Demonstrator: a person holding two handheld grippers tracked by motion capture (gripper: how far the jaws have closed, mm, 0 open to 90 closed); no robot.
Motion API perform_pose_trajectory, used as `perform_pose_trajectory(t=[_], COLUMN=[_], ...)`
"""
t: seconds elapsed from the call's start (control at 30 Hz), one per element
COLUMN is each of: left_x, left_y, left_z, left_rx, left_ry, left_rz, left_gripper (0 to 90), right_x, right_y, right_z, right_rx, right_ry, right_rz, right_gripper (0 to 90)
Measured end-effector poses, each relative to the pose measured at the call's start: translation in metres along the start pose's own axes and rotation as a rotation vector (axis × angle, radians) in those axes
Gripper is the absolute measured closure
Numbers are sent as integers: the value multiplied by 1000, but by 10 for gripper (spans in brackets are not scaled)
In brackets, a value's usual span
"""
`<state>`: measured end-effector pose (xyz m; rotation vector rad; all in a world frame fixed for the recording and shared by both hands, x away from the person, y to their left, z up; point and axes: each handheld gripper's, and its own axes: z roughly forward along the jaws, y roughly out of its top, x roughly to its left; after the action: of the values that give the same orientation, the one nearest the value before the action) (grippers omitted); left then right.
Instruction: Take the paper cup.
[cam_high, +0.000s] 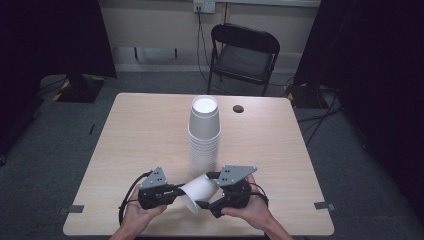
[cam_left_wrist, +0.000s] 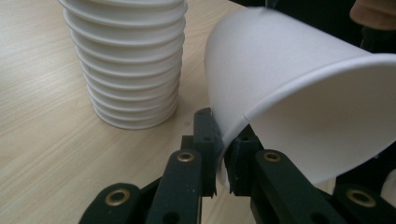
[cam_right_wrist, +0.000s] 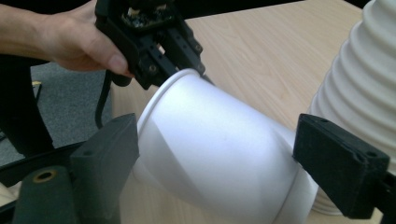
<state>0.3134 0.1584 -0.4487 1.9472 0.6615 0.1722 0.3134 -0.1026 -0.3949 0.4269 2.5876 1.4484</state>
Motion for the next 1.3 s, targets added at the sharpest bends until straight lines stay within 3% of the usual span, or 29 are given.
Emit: perform_pose_trajectory(t=[0.23, 0.57, 0.83, 1.17, 1.23, 1.3], left_x=[3, 7, 8, 6, 5, 6], left_y=[0, 0, 0, 0, 0, 0], left_z=[-3, -7, -7, -6, -5, -5], left_rx=[-30, -58, -59, -70, -69, -76], left_ry=[-21, -45, -56, -106, -100, -100], left_rz=[-39, -98, -123, -152, -158, -170], left_gripper=[859, 864, 863, 858, 856, 852], right_x=[-4, 5, 4, 10, 10, 13], right_y=[-11, -19, -22, -28, -29, -30], right_z=[2, 14, 20, 33, 35, 37], right_rx=[26, 94, 104, 149, 148, 162], right_ry=[17, 4, 10, -26, -20, -45], right_rz=[-4, -108, -123, -202, -202, -233], right_gripper=[137, 131, 111, 104, 119, 139])
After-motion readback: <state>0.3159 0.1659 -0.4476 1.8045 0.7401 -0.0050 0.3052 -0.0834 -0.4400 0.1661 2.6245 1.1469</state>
